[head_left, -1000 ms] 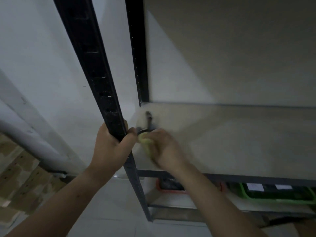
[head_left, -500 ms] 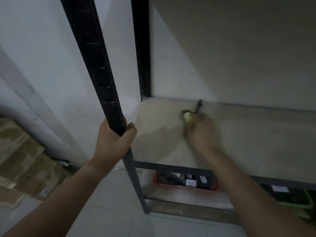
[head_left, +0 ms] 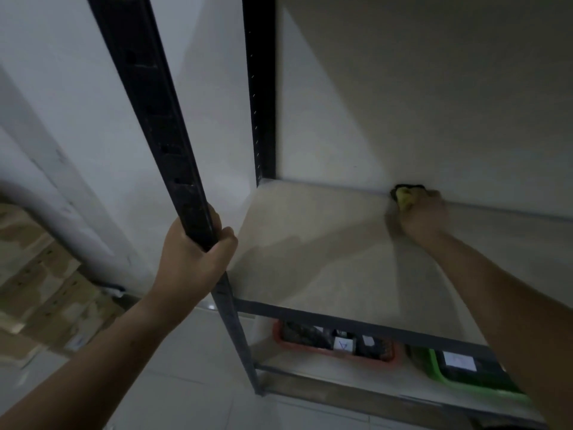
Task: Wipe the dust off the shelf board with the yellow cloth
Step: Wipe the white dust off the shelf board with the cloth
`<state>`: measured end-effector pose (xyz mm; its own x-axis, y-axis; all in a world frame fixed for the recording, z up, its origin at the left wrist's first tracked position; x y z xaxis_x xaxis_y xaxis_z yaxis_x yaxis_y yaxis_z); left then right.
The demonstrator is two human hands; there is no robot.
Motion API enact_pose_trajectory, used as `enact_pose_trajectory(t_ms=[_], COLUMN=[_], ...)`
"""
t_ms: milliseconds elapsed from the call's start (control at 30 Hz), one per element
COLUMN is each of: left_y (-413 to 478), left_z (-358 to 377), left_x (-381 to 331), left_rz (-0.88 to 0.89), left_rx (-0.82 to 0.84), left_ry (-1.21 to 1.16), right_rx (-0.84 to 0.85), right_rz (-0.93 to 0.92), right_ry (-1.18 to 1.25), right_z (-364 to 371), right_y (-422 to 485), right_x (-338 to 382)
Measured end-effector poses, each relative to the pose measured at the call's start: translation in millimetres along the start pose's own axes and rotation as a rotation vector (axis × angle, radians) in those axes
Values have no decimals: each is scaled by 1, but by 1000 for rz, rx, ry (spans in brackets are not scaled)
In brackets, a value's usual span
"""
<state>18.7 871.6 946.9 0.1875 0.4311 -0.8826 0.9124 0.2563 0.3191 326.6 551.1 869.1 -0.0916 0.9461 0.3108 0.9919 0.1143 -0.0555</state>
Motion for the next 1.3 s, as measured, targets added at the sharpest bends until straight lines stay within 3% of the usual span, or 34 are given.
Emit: enact_pose_trajectory(t_ms=[67, 200, 300, 333, 400, 433, 500, 567, 633, 700, 767, 800, 833, 967, 1100, 1167, 1233, 1300], left_y=[0, 0, 0, 0, -1, -2, -3, -3, -3, -3, -3, -3, -4, -4, -3, -4, -5, -6], left_z=[0, 0, 2, 3, 4, 3, 2, 2, 2, 3, 3, 2, 2, 1, 0, 0, 0, 0], left_x=[0, -1, -9, -12, -12, -11, -9, -7, -8, -8, -8, -8, -9, -7, -5, -6, -7, -6], left_rz=[15, 17, 49, 54, 40, 30, 13, 8, 8, 3, -1, -4, -3, -2, -16, -11, -9, -32], left_rx=[-11, -37, -30, -15, -14, -25, -31, -23, -18, -17, -20, -23, -25, -20, -30, -31, -27, -21], left_ry=[5, -7, 26, 25, 6, -4, -20, -25, -26, -32, -33, -32, -35, -37, -26, -27, -19, -19], right_rx=[20, 204, 811, 883, 732, 565, 214, 20, 23, -46, -4, -61, -95, -11, -10, 175, 500, 693], right_rz=[-67, -481, -679, -658, -555, -510, -474, -377, -359, -442, -170, -49, -29, -5, -231, -374, -524, -572], right_ry=[-18, 120, 614, 739, 838, 810, 635, 368, 128, 57, -45, -7, 47, 78, -3, 97, 301, 550], right_z=[21, 76, 107, 104, 77, 59, 13, -21, -51, -79, -83, -81, -71, -19, 17, 53, 77, 70], right_y=[-8, -82, -164, -172, -162, -150, -137, -127, -129, -133, -138, -140, -140, -154, -195, -212, -229, -235], right_x=[56, 213, 295, 297, 263, 231, 159, 76, 16, -31, -79, -98, -102, -40, 104, 175, 227, 238])
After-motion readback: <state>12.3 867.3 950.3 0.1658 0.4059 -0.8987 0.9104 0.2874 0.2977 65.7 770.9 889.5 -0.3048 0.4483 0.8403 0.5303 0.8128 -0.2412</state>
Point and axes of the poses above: each hand's wrist, its own y-axis towards the middle knuckle, its own z-axis out of the palm, x = y × z, the point moved 8 cm from there along y, towards the middle knuckle, and after that the axes turned 15 degrees about x, right-handed, at the moved point
